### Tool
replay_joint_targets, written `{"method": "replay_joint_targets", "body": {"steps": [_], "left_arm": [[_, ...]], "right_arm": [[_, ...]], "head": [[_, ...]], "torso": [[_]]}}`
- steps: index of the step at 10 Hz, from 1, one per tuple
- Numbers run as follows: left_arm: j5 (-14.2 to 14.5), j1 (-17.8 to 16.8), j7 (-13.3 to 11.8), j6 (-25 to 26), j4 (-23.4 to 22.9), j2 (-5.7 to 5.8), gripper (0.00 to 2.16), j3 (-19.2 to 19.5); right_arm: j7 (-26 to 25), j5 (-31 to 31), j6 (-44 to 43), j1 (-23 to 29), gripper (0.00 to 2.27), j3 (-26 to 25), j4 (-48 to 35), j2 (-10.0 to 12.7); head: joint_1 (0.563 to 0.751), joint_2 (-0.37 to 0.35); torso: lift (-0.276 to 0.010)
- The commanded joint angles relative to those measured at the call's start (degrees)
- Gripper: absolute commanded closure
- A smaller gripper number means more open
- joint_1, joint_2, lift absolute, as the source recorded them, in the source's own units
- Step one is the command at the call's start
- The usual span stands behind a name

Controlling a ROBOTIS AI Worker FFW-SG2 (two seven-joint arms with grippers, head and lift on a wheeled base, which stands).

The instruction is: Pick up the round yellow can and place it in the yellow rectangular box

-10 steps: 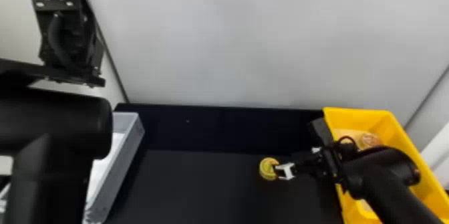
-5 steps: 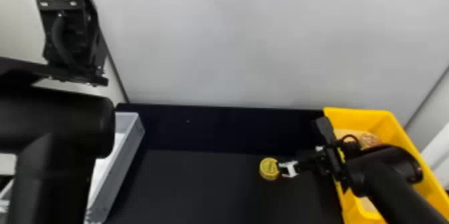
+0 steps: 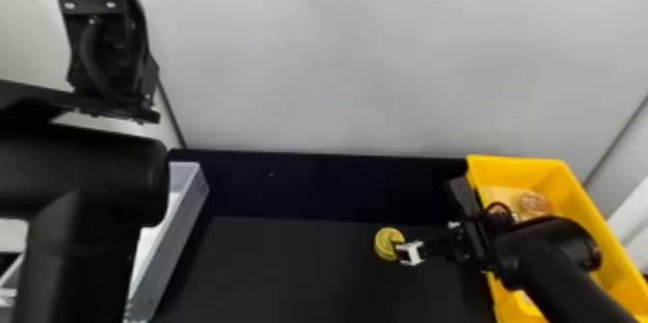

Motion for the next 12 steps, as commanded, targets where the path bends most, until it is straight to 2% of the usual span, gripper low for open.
{"method": "replay_joint_targets", "body": {"steps": [1, 9, 12], "left_arm": [[0.1, 0.1, -0.1, -0.1, 0.0, 0.00, 0.07, 0.0], [0.2, 0.1, -0.1, -0.2, -0.2, 0.00, 0.07, 0.2], [0.2, 0.1, -0.1, -0.1, -0.3, -0.17, 0.07, 0.1]], "right_arm": [[0.4, 0.0, 0.8, 0.2, 0.15, 0.9, 0.8, -0.1], [0.0, -0.1, 1.3, 1.8, 0.16, -0.1, 0.0, -0.1], [0.8, 0.0, -0.3, 1.9, 0.16, 0.7, -6.7, -0.3]], "head": [[0.663, 0.054], [0.663, 0.054], [0.663, 0.054]], "torso": [[-0.010], [-0.010], [-0.010]]}}
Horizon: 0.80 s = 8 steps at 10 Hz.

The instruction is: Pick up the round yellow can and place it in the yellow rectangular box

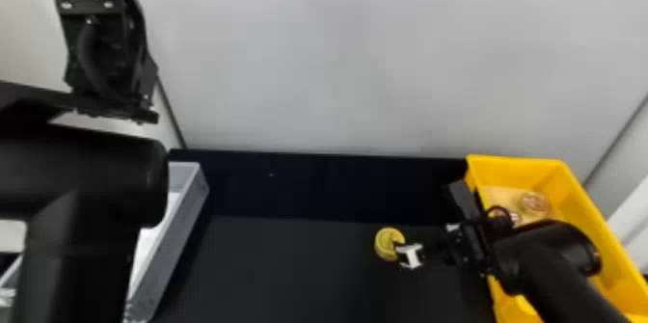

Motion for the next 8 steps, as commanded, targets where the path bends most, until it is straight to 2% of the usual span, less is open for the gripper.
{"method": "replay_joint_targets", "body": {"steps": [1, 8], "left_arm": [[0.0, -0.1, 0.0, 0.1, 0.0, -0.29, 0.07, -0.2], [0.0, -0.3, 0.1, 0.0, 0.2, -0.55, 0.07, -0.3]], "right_arm": [[0.8, 0.1, -1.4, -0.1, 0.16, 0.8, -4.7, -0.1], [1.5, 0.5, -3.3, -2.7, 0.16, 3.3, -1.7, 1.3]], "head": [[0.663, 0.054], [0.663, 0.054]], "torso": [[-0.010], [-0.010]]}}
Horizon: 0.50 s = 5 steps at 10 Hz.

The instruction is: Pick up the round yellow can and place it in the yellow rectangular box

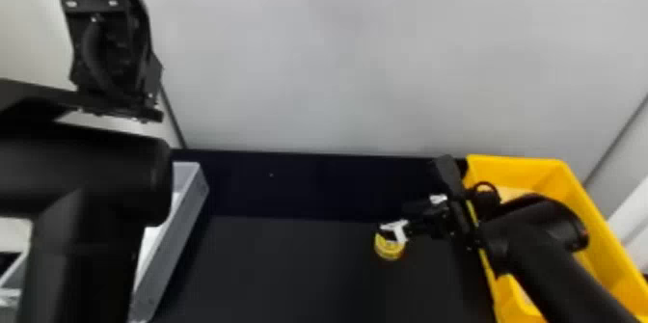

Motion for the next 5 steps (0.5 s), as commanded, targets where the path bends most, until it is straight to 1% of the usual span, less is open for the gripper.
{"method": "replay_joint_targets", "body": {"steps": [1, 2, 3, 5], "left_arm": [[0.0, 0.0, 0.0, -0.1, 0.0, 0.14, 0.07, 0.1], [0.1, 0.0, 0.0, -0.2, 0.1, 0.14, 0.07, 0.1], [0.1, 0.0, 0.0, -0.2, 0.1, 0.23, 0.07, 0.1], [0.2, 0.1, 0.0, -0.2, 0.1, 0.23, 0.07, 0.0]], "right_arm": [[0.1, 0.4, -0.7, -1.0, 0.16, 1.4, 2.2, 0.6], [0.6, 1.4, -0.9, -1.5, 0.16, 1.9, 3.1, 1.0], [2.0, 3.9, -0.8, -2.1, 0.16, 2.0, 4.1, 1.4], [2.8, 4.7, 0.0, -2.5, 0.16, 2.8, 5.0, 1.3]], "head": [[0.663, 0.054], [0.663, 0.054], [0.663, 0.054], [0.663, 0.054]], "torso": [[-0.010], [-0.010], [-0.010], [-0.010]]}}
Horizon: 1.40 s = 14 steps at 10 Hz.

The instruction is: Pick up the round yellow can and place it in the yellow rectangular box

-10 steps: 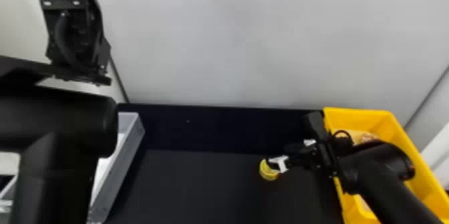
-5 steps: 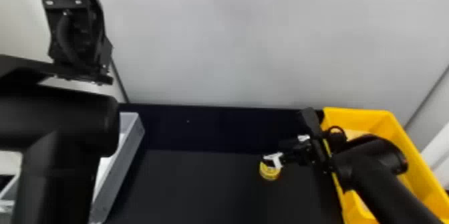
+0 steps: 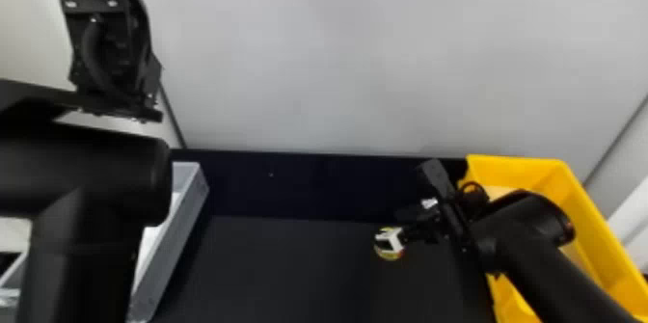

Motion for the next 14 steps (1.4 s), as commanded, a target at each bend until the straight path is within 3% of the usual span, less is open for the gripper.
{"method": "replay_joint_targets", "body": {"steps": [1, 3, 7, 14], "left_arm": [[0.1, 0.1, 0.0, 0.0, 0.0, 0.05, 0.07, -0.1], [0.1, 0.0, 0.0, 0.0, 0.1, 0.05, 0.07, -0.3], [0.2, -0.2, 0.0, -0.1, 0.5, -0.39, 0.07, -0.7], [0.4, -0.5, 0.0, -0.1, 0.6, -0.57, 0.07, -0.9]], "right_arm": [[0.7, 0.9, 0.9, -0.3, 0.16, 0.8, 0.6, -0.1], [2.9, 1.0, 1.3, -0.8, 0.17, 4.2, 1.0, -0.7], [7.3, 0.0, 0.9, -2.6, 0.23, 17.5, 0.5, -3.2], [8.9, -2.2, 1.5, -3.5, 0.24, 28.2, 0.2, -6.3]], "head": [[0.663, 0.054], [0.663, 0.054], [0.663, 0.054], [0.663, 0.054]], "torso": [[-0.010], [-0.010], [-0.010], [-0.010]]}}
